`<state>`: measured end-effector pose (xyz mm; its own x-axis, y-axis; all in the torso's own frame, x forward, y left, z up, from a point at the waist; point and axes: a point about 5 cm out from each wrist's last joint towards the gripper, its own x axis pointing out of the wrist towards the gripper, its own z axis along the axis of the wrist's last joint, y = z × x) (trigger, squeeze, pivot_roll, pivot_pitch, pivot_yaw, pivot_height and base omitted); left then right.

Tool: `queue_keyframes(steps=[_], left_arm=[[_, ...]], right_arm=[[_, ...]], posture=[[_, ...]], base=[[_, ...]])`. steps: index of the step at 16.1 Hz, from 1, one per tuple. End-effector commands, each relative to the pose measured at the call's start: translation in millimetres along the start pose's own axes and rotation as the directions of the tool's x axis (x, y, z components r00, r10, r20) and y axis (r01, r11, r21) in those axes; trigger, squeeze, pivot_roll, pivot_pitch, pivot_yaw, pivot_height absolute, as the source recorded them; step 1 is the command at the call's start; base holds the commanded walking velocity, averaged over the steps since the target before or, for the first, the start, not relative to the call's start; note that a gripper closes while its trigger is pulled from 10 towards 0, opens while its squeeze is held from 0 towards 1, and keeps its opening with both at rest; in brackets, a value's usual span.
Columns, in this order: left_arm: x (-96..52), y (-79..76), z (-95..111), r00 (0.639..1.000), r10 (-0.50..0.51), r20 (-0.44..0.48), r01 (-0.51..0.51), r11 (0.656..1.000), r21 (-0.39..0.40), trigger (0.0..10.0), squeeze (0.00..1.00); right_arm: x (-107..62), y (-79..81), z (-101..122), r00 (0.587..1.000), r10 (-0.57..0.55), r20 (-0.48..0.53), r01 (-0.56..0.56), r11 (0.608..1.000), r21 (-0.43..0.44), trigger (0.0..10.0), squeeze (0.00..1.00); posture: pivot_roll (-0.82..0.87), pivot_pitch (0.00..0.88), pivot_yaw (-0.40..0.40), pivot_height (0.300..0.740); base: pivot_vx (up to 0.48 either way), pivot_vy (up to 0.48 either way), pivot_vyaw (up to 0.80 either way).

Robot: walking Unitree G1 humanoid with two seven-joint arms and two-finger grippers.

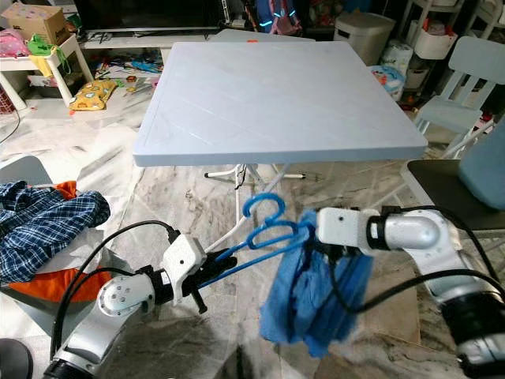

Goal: Hang hanger

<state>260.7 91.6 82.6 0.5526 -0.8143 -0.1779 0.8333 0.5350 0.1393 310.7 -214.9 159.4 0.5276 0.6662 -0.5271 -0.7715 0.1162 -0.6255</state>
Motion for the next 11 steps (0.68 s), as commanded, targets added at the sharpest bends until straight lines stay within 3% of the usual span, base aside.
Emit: queue_keyframes(steps=[1,2,7,11], left_arm=[[-3.9,16.6,5.0,0.994,0.107,0.027,-0.107,0.994,-0.033,0.0,0.0],[-2.0,16.5,4.6,0.993,0.114,0.025,-0.113,0.993,-0.037,0.0,0.0],[2.8,18.4,4.2,0.989,0.145,0.022,-0.143,0.988,-0.064,0.0,0.0],[0.7,17.1,0.6,0.994,0.106,0.008,-0.105,0.993,-0.053,0.0,0.0]], right_arm=[[2.5,-6.2,2.2,0.999,-0.054,0.007,0.054,0.999,-0.002,10.0,1.0],[6.5,-11.4,6.6,0.993,-0.11,0.03,0.11,0.994,0.016,10.0,1.0],[14.1,-11.0,9.0,0.984,-0.17,0.051,0.169,0.985,0.03,10.0,1.0],[-1.5,5.3,7.9,0.994,0.078,0.081,-0.081,0.996,0.04,10.0,1.0]], posture=[[-0.14,0.046,-0.026,0.74],[-0.14,0.046,-0.025,0.74],[-0.14,0.044,-0.022,0.74],[-0.15,0.044,-0.022,0.74]], base=[[0.0,0.0,0.0],[0.0,0.0,0.0],[0.0,0.0,0.0],[0.0,0.0,0.0]])
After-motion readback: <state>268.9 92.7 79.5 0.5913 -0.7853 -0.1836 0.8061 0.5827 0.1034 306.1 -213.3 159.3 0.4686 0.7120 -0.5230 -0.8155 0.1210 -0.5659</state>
